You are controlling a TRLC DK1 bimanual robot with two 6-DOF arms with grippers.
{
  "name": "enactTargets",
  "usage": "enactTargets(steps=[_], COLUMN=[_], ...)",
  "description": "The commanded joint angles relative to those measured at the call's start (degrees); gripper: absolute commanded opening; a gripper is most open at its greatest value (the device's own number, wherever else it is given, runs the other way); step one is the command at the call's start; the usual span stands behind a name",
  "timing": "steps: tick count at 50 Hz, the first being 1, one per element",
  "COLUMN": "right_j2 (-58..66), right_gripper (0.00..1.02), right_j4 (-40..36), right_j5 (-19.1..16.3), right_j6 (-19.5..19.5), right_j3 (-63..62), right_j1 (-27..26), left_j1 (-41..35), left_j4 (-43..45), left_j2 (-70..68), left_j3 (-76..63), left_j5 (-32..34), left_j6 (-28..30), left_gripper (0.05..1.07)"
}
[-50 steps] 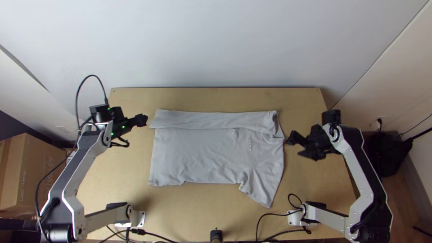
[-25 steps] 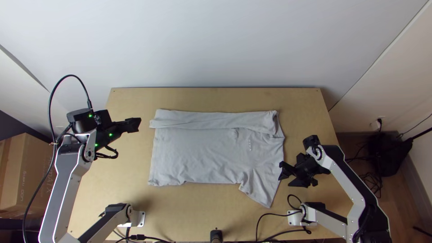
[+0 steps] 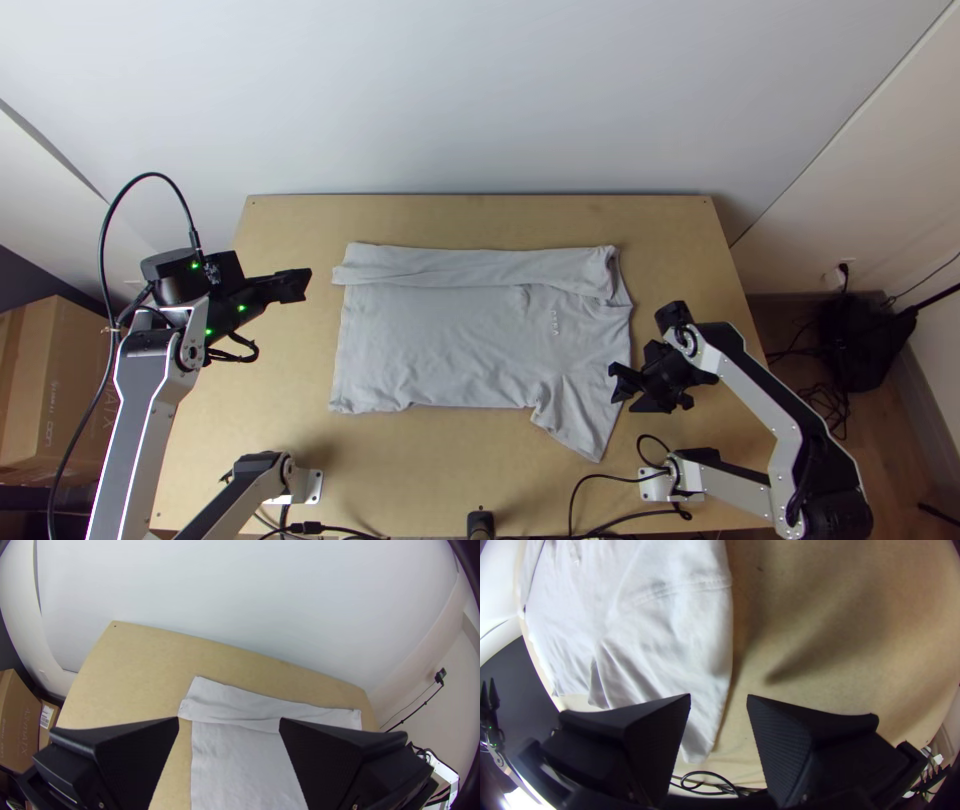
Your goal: Fold the t-shirt
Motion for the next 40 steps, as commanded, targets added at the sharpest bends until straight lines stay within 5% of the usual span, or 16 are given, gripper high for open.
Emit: enactTargets(steps=[1,10,16,25,31,40], right_j2=[1.83,3.15,2.45,-0.89,-3.18,-5.11], right_gripper=[0.53,0.30,0.02,0.02,0.02,0.02], right_j4=[0.72,3.00,5.20,5.03,4.76,3.36], right_j5=[0.27,0.45,3.00,3.79,3.79,3.79], right_j6=[0.66,0.57,0.49,0.57,0.57,0.84], right_j3=[-1.98,-2.95,-3.04,-2.33,-1.89,-0.31], right_j1=[1.60,4.50,6.52,5.55,4.15,3.97], left_j1=[0.35,-0.70,-1.14,-3.87,-11.51,-19.07], left_j4=[-0.61,-2.37,-5.53,-17.40,-28.21,-35.42], left_j2=[-0.71,-0.53,-0.36,-0.36,-0.97,-1.15], left_j3=[0.51,0.16,-0.11,-2.04,-4.68,-11.27], left_j5=[0.56,0.56,0.56,-0.15,-7.79,-14.12], left_j6=[0.87,1.58,2.63,12.12,18.63,21.26], left_gripper=[1.02,1.02,1.02,1.02,1.02,1.02])
